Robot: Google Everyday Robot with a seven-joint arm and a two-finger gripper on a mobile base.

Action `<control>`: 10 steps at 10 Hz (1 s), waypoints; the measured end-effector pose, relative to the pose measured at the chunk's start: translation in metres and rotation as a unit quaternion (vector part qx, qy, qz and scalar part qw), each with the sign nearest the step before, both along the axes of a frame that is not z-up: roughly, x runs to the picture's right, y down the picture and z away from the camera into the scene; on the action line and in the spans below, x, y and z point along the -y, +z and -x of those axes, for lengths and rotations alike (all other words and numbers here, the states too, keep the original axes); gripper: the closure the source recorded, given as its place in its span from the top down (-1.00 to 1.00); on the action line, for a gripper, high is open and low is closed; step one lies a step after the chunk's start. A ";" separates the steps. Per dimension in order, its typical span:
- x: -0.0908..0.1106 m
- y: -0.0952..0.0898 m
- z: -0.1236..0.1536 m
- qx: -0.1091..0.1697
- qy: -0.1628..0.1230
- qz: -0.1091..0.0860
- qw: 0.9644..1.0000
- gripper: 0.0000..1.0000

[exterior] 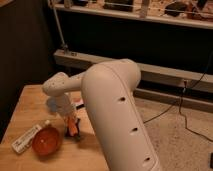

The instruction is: Place the pepper on the white sponge

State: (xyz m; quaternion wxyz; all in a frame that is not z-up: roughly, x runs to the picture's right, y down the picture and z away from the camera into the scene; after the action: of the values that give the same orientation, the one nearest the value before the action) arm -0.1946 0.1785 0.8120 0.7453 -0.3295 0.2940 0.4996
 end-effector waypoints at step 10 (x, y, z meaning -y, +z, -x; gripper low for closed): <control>0.002 0.002 -0.007 -0.024 0.006 -0.004 1.000 0.60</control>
State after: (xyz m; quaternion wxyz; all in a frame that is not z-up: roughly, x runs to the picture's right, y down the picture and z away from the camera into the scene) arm -0.1879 0.1770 0.8143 0.7363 -0.3159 0.3078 0.5131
